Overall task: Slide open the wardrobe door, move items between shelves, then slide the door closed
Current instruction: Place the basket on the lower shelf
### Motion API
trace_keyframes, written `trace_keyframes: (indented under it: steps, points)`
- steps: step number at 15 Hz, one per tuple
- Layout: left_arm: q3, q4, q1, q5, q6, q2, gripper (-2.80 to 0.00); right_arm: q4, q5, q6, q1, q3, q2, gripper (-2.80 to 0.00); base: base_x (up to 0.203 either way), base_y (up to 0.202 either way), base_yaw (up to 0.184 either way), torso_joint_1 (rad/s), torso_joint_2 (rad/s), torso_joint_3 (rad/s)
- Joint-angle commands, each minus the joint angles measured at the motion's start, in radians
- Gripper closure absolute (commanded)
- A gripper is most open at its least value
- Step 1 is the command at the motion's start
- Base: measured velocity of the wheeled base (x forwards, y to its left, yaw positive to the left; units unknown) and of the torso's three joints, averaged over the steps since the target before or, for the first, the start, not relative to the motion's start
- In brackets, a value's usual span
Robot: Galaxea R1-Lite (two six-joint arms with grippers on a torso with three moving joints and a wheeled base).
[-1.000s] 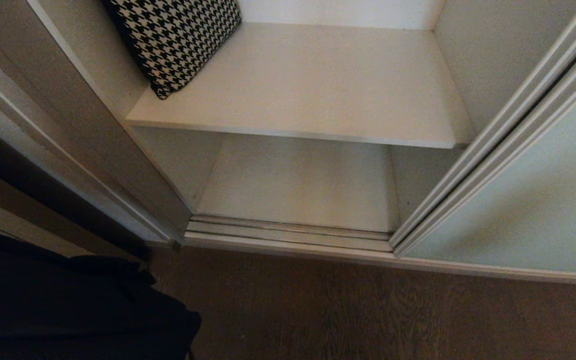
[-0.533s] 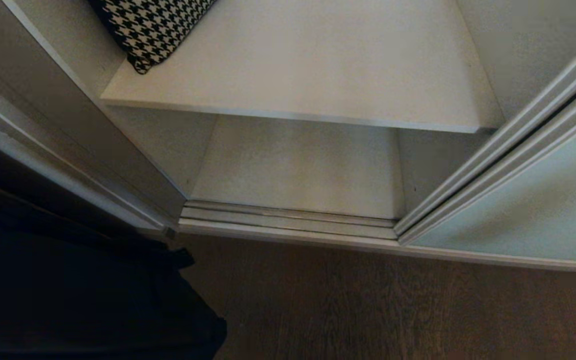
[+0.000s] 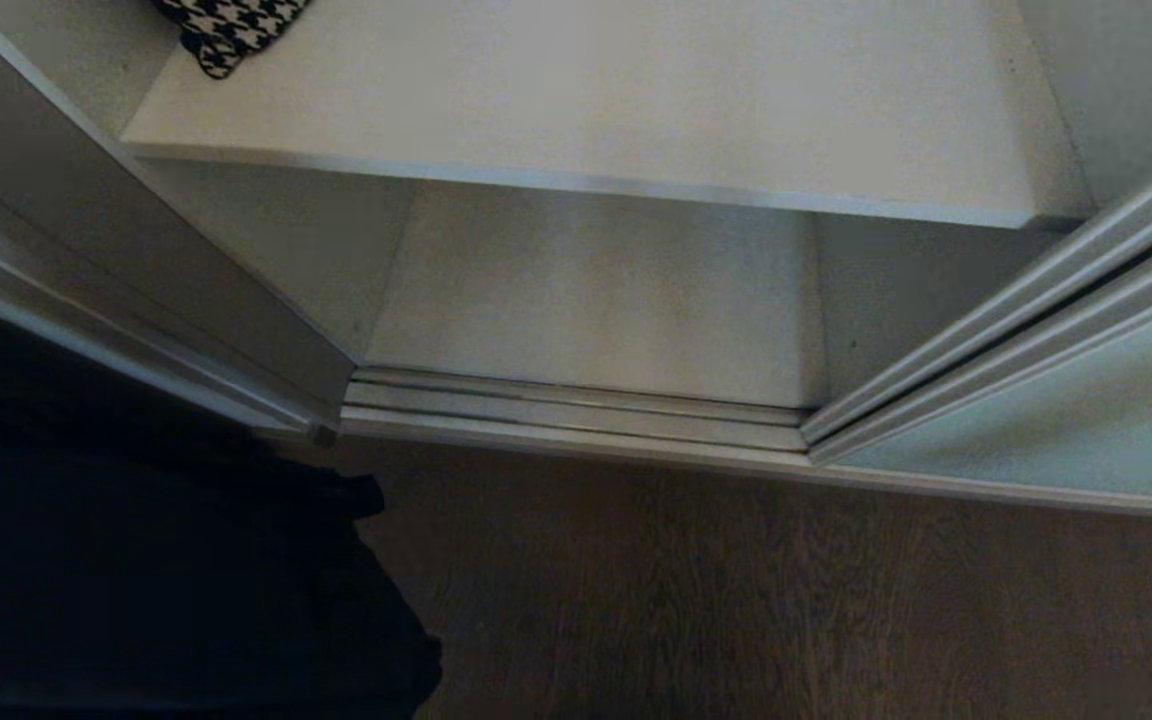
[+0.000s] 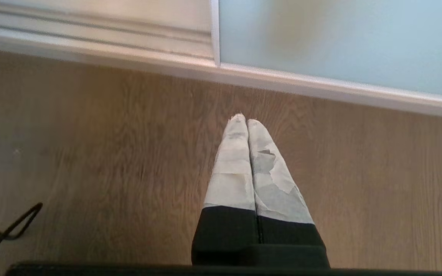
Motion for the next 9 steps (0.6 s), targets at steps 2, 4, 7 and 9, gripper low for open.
trace_keyframes:
  steps: [2,4,7,9]
  points:
    - [0.001,0.002,0.000,-0.001,0.002,0.018,0.00,-0.001,0.001,0.000,0.000,0.000,0.000,0.00,0.000,0.000,0.000,0.004,0.00,-0.202]
    - [0.009,0.003,0.000,-0.001,0.003,0.026,0.00,-0.001,0.001,0.000,0.000,0.001,0.000,0.00,0.000,0.000,0.000,0.006,0.00,-0.197]
    - [0.021,0.002,0.000,-0.002,0.003,0.039,0.00,-0.001,0.001,0.000,0.000,0.002,0.000,0.00,0.000,0.000,0.000,0.002,0.01,-0.199]
    - [0.027,-0.006,0.000,-0.011,0.005,0.048,0.00,-0.001,0.001,0.000,0.000,0.000,0.000,0.00,0.000,0.000,0.000,0.002,0.00,-0.198]
